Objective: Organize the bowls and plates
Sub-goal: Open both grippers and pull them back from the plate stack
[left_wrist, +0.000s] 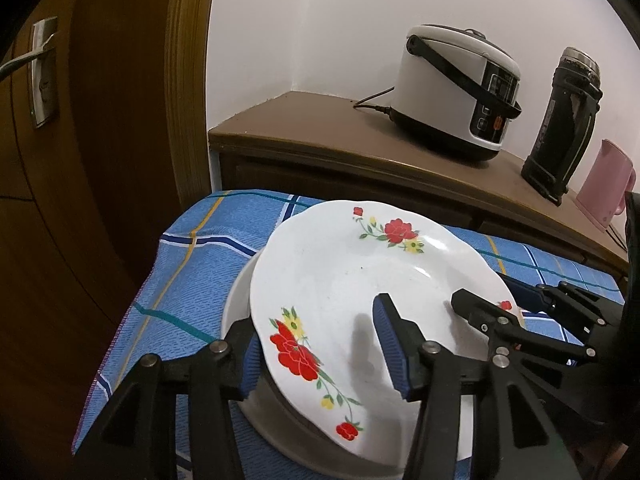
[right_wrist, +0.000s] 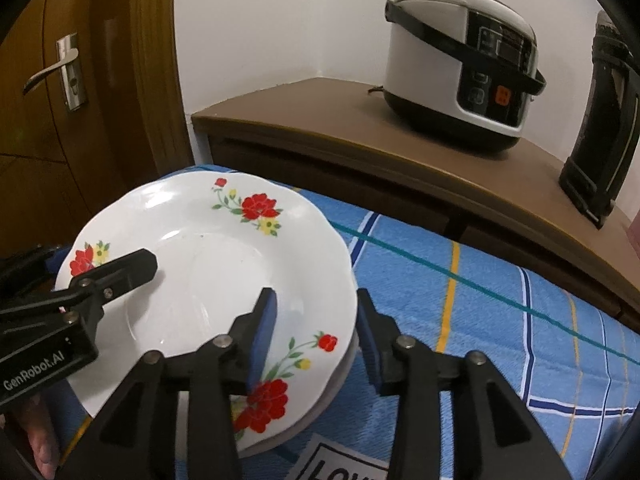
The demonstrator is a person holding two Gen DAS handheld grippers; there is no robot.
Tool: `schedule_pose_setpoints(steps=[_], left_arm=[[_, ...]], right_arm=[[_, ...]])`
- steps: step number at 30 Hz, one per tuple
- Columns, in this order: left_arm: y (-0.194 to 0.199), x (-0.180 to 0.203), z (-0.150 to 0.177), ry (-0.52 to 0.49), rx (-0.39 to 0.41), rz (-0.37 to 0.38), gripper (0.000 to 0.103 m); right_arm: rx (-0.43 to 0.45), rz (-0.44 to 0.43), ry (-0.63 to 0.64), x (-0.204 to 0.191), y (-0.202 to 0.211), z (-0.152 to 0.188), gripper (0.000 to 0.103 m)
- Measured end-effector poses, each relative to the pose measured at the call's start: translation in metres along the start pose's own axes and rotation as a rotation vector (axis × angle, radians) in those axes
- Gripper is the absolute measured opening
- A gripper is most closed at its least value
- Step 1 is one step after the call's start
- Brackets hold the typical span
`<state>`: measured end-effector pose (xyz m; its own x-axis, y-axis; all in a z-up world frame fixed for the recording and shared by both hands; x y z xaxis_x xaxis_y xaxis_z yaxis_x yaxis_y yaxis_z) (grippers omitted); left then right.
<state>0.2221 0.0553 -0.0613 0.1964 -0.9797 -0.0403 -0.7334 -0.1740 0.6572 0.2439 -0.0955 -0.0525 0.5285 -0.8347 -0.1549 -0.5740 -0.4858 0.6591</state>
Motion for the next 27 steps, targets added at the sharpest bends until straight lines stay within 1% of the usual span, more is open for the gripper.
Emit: schedule_pose_setpoints(steps=[1, 4, 7, 9, 10, 11, 13, 14, 17, 19, 24, 27], left_arm=[[0.000, 0.000, 0.000, -0.001, 0.001, -0.001, 0.054], [0.003, -0.001, 0.000, 0.002, 0.016, -0.008, 0.056], [0.006, -0.004, 0.000, 0.015, 0.026, -0.003, 0.057], [0.008, -0.005, 0.000, 0.020, 0.039, -0.013, 0.057], [0.010, -0.004, 0.000, 0.017, 0.049, -0.027, 0.061], [0.010, -0.004, 0.000, 0.012, 0.054, -0.033, 0.069], [0.007, 0.001, 0.001, -0.015, 0.040, -0.043, 0.076], [0.005, 0.003, 0.001, -0.028, 0.028, -0.061, 0.076], [0.008, 0.000, 0.001, -0.017, 0.043, -0.048, 0.076], [0.003, 0.002, 0.002, -0.027, 0.018, -0.056, 0.077], [-0.006, 0.007, 0.003, -0.053, -0.030, -0.061, 0.079], [-0.005, 0.006, 0.003, -0.046, -0.023, -0.060, 0.079]], right_arm=[[0.014, -0.002, -0.002, 0.000, 0.002, 0.001, 0.059], [0.044, -0.004, -0.007, 0.001, 0.007, 0.002, 0.061], [0.061, -0.003, -0.021, 0.002, 0.010, 0.003, 0.064], [0.069, -0.004, -0.031, 0.004, 0.011, 0.004, 0.065], [0.072, -0.003, -0.034, 0.004, 0.011, 0.004, 0.065], [0.073, -0.001, -0.035, 0.005, 0.011, 0.004, 0.065], [0.074, 0.001, -0.031, 0.003, 0.011, 0.004, 0.065], [0.076, 0.004, -0.030, 0.003, 0.011, 0.004, 0.065], [0.091, 0.010, -0.035, 0.004, 0.013, 0.005, 0.065], [0.104, 0.018, -0.035, 0.004, 0.016, 0.006, 0.065], [0.172, 0.043, -0.030, 0.000, 0.029, 0.008, 0.066], [0.223, 0.051, -0.018, -0.003, 0.038, 0.011, 0.066]])
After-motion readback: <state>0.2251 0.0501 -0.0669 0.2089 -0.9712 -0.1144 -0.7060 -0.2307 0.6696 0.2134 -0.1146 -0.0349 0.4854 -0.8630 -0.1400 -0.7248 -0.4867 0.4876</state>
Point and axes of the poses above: each gripper's, at about its wrist camera, not at the fingertips, and y roughly against the way its jaws point, x to its right, z to its underside, the point moved 1 cm from there along -y, roughly the way its jaws point, and after that the axes turned 15 degrees about -z, right-handed, at the moved point
